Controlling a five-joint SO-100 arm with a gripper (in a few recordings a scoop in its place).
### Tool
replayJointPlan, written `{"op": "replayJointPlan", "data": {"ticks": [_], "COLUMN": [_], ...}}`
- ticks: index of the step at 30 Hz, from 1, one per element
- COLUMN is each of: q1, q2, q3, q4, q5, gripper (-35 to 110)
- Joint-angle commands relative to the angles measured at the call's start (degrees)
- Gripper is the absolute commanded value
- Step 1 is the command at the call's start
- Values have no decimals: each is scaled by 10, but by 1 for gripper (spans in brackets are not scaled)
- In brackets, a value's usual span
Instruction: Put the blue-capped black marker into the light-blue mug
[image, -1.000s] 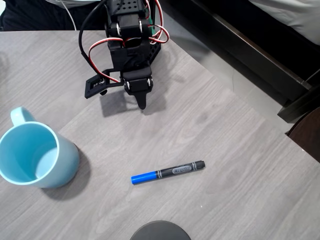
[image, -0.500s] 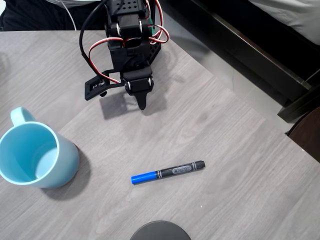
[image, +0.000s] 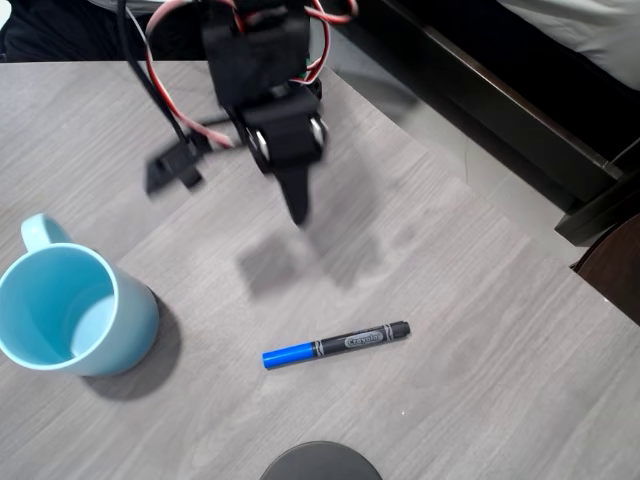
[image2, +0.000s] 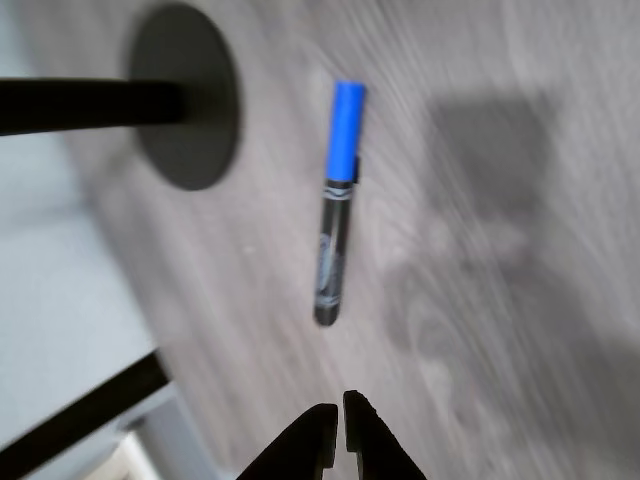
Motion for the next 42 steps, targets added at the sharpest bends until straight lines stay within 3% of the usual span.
{"op": "replayJointPlan", "data": {"ticks": [1,9,25,27,29,42], "q1": [-18,-34,-33,-33,-32,3], "q2": [-156,-430,-584,-596,-607,-548], "q3": [-70,-243,-289,-289,-294,-305], "q4": [-53,-53,-116,-125,-129,-95], "q5": [27,76,77,76,77,92], "gripper": [1,26,26,22,0,0]}}
